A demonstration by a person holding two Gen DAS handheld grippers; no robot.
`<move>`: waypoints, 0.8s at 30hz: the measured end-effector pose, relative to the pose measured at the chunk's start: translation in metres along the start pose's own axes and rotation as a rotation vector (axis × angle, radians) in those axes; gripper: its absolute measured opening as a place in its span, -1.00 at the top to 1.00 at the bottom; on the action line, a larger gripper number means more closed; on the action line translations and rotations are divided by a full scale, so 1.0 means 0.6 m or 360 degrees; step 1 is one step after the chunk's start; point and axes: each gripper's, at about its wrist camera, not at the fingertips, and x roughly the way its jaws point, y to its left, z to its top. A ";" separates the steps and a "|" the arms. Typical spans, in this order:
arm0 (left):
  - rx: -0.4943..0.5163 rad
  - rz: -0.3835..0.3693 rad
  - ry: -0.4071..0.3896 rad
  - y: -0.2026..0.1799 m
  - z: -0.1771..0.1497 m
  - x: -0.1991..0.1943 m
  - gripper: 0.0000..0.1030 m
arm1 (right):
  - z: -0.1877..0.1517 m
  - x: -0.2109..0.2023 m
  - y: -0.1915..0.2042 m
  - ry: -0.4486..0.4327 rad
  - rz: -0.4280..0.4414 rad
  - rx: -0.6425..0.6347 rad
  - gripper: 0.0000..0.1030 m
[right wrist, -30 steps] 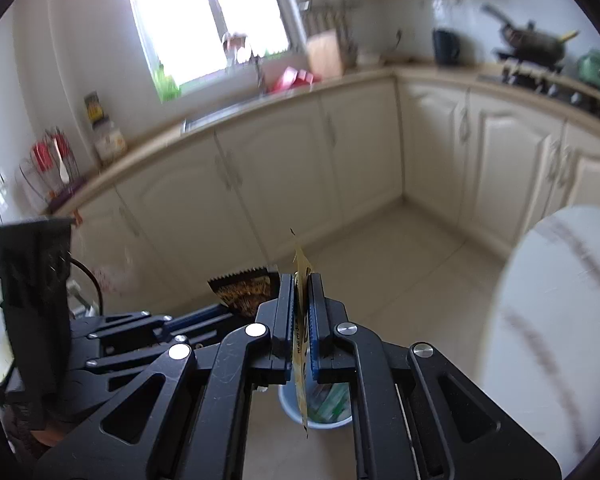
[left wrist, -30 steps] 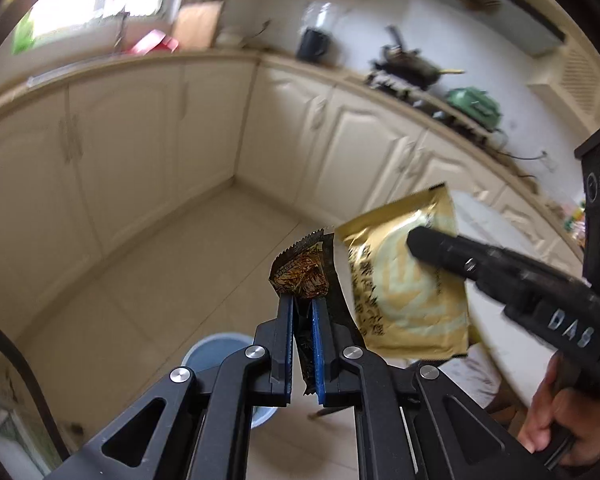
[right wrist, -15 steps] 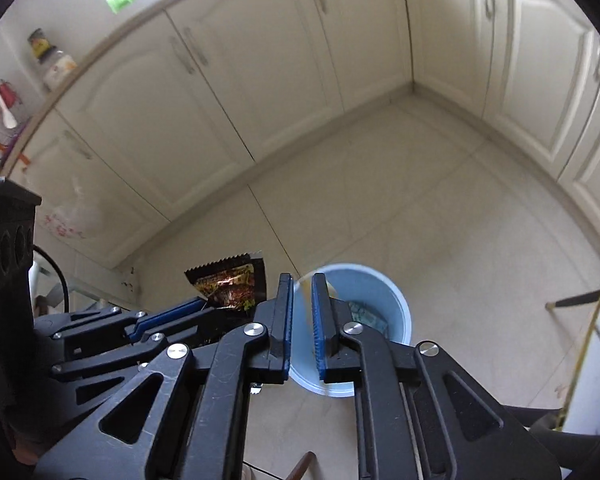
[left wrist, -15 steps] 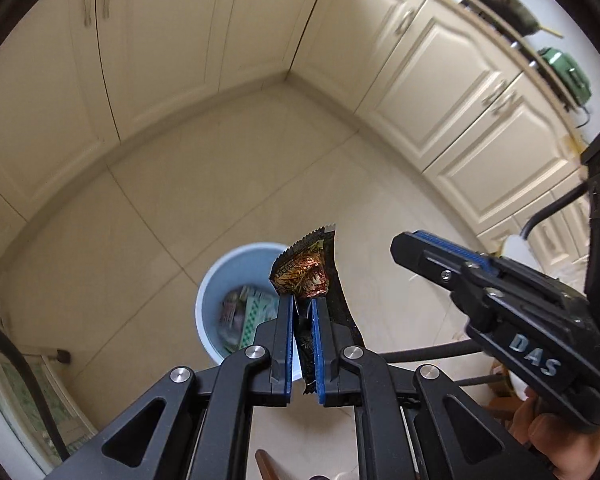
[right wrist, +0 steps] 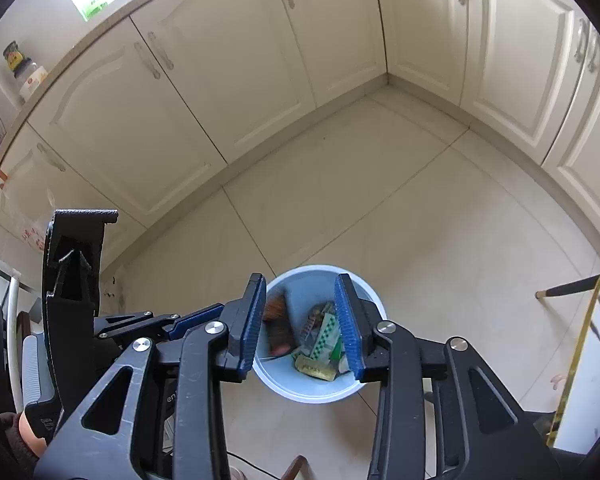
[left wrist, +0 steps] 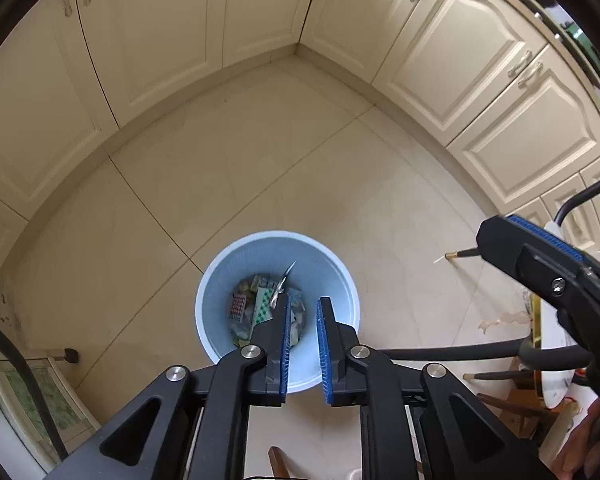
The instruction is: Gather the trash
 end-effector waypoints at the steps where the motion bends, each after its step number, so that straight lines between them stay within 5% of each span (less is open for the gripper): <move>1: -0.0011 0.0006 -0.0017 0.001 0.000 -0.012 0.75 | 0.001 -0.005 0.000 -0.0008 0.0000 0.0000 0.29; 6: -0.0083 0.0095 -0.0173 -0.065 0.029 -0.080 0.42 | 0.009 -0.045 0.015 -0.0078 0.0008 -0.0006 0.28; 15: -0.0019 0.0221 -0.0665 -0.131 -0.042 -0.304 -0.10 | 0.008 -0.219 0.058 -0.0335 -0.0009 -0.0049 0.00; 24: 0.0131 0.0279 -0.1124 -0.274 -0.202 -0.507 -0.68 | -0.051 -0.497 0.098 -0.0730 -0.0133 -0.0147 -0.80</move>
